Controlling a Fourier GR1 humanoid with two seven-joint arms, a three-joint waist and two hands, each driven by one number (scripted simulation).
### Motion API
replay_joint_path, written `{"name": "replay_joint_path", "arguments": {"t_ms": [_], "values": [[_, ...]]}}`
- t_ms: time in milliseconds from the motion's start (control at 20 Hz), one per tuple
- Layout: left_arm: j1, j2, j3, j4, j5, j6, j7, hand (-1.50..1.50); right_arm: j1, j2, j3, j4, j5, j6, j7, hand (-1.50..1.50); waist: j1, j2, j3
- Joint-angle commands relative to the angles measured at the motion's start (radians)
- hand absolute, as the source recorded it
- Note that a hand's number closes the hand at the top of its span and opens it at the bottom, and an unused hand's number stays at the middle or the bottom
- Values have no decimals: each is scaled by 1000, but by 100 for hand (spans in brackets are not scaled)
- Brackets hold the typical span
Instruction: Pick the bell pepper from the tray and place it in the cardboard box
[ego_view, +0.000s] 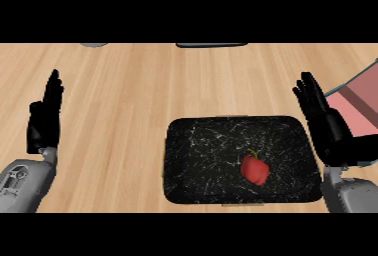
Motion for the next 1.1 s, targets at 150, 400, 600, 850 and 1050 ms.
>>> {"name": "replay_joint_path", "arguments": {"t_ms": [150, 400, 600, 850, 1050], "values": [[68, -66, 30, -87, 103, -24, 2, 0, 193, 18, -219, -134, 102, -316, -80, 150, -57, -18, -37], [91, -126, 40, -141, 216, -80, 39, 0, 452, -14, -332, -74, 301, -522, -39, 150, -102, -15, -41], [141, -102, 42, -223, 258, -144, 44, 0, 634, 48, -260, -308, 477, -631, -116, -150, -29, -6, -40], [175, -116, 13, -308, 257, -143, 70, 0, 884, 58, -98, -516, 711, -559, 18, -150, -2, 6, -41], [166, -130, 1, -316, 256, -134, 84, 0, 1031, -42, -43, -612, 791, -348, 181, -150, 8, 15, -44]]}}
